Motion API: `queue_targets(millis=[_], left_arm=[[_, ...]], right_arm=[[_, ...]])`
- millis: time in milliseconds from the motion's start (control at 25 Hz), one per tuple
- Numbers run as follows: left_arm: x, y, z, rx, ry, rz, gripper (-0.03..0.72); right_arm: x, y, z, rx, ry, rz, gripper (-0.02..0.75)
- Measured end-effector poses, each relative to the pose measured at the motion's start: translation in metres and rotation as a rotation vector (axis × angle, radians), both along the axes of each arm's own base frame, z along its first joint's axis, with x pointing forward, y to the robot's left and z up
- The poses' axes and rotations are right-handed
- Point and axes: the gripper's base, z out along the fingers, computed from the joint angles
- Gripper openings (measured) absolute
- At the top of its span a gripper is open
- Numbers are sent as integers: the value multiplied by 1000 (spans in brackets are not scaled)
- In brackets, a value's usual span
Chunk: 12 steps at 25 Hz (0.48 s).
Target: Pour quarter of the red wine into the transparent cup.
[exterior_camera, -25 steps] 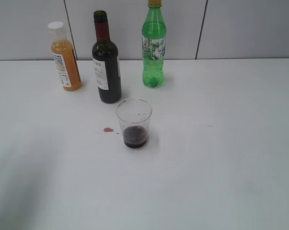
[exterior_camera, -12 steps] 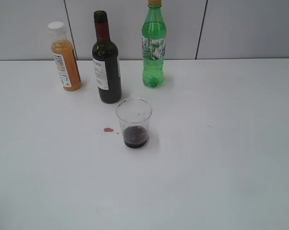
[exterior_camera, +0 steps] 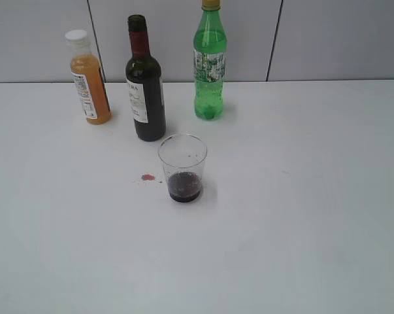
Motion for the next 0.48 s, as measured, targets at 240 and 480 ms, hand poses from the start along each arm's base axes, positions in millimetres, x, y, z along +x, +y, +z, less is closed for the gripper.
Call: queue_targets(millis=[240, 480], left_arm=[[-22, 2, -1, -14, -143, 0, 590], [-28, 3, -2, -20, -183, -1, 589]], right_arm=[[0, 0, 0, 0, 0, 0, 584], [0, 0, 0, 1, 0, 1, 584]])
